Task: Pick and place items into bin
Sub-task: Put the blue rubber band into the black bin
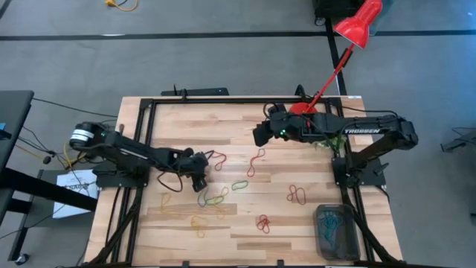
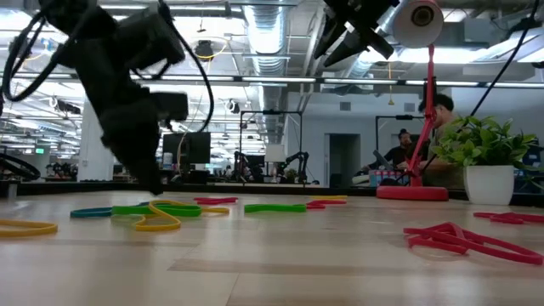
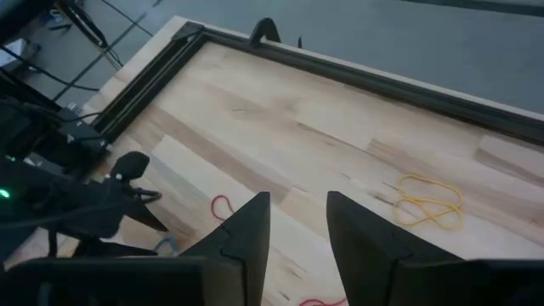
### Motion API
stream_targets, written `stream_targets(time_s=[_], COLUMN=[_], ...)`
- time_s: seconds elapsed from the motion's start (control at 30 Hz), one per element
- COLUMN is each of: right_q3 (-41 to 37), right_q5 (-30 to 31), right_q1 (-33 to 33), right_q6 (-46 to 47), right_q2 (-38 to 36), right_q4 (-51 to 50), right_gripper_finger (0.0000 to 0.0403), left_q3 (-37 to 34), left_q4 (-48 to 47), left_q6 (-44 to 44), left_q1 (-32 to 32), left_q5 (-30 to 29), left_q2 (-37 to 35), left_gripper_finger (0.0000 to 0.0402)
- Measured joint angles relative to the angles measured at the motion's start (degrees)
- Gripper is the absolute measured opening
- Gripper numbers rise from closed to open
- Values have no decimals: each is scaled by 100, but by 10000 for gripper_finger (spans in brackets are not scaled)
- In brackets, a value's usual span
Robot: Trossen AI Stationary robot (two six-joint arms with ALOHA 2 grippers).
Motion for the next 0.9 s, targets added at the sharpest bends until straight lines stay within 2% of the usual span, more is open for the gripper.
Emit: stream_targets(time_s=[0.2,0.33,0.43,0.57,0.6,0.73,0.9], right_q3=[0,0,0,0,0,0,0], right_q5=[0,-1,0,0,0,-142,-863], right_q1=[-11,-11,-11,-11,-11,14,41], right_q6=[-2,-1,0,-83,-210,-916,-1810], right_q2=[0,0,0,0,0,0,0], right_q4=[-268,-368,-419,-445,-437,-365,139], right_gripper_finger=[111,111,111,111,111,111,111], left_q3=[56,50,44,34,46,262,765], left_q4=[-43,-13,-15,109,116,19,-23], left_q6=[54,161,138,122,88,157,451], left_q1=[-18,-16,-9,18,19,56,323], left_q5=[-281,-242,-192,60,96,290,204], left_q2=[522,558,560,552,537,303,-419], left_gripper_finger=[146,141,108,23,12,4,0])
